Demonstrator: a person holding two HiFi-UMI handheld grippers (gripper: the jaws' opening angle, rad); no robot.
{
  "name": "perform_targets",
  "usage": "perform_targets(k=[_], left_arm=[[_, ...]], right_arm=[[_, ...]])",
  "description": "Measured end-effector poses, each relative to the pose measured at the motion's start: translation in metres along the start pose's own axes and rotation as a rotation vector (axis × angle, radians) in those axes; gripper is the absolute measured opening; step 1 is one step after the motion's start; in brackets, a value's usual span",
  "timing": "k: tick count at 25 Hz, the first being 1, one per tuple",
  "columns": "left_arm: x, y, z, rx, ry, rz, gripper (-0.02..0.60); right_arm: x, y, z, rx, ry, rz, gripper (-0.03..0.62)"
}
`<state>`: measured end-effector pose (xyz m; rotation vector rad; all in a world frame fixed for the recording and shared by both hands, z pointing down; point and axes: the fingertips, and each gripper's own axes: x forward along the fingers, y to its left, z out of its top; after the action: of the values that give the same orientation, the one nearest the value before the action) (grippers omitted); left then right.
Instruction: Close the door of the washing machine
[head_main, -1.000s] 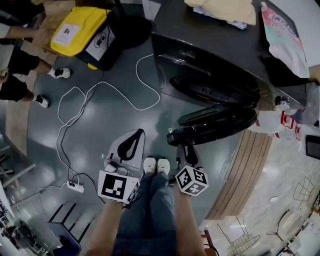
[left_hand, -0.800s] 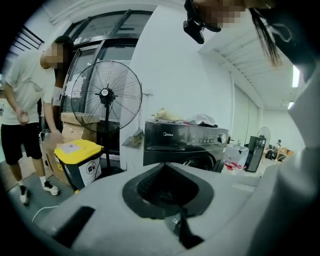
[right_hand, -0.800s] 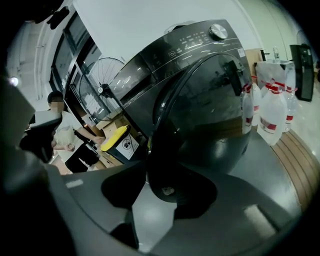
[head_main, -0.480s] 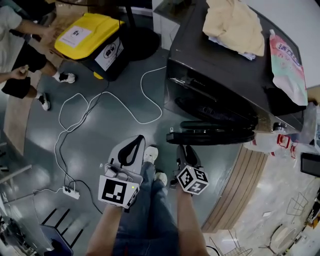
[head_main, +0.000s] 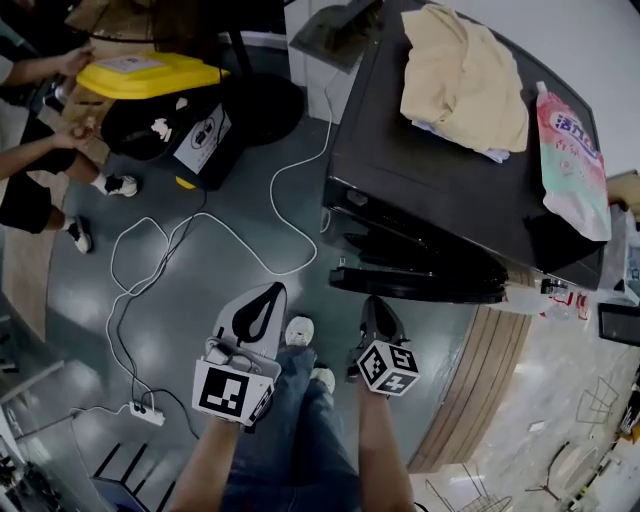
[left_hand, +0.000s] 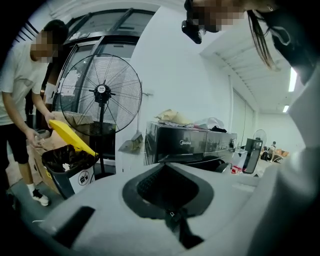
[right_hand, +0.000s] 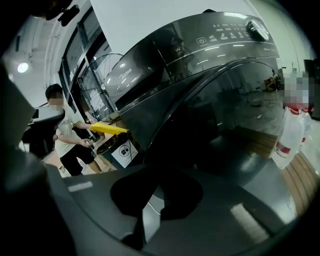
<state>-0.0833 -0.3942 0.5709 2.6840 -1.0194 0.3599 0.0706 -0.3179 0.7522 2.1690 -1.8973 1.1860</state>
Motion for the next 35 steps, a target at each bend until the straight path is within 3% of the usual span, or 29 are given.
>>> perform_targets(k=[13, 23, 35], left_arm=[[0.035, 0.011, -0.004, -0.005, 0.028, -0.045, 0.008], [0.054, 0.018, -0.003, -0.009, 0.027, -0.059, 0.008], [0.061, 0.019, -0.002, 0.002, 0.022, -0.069, 0.008]], right_arm=[[0.046, -0.005, 0.042, -0.013, -0.058, -0.026, 0.011], [0.052, -0.007, 0.048, 0.005, -0.088, -0.056, 0.012], [0.053, -0.007, 0.048, -0.034, -0.091, -0.032, 0.012]])
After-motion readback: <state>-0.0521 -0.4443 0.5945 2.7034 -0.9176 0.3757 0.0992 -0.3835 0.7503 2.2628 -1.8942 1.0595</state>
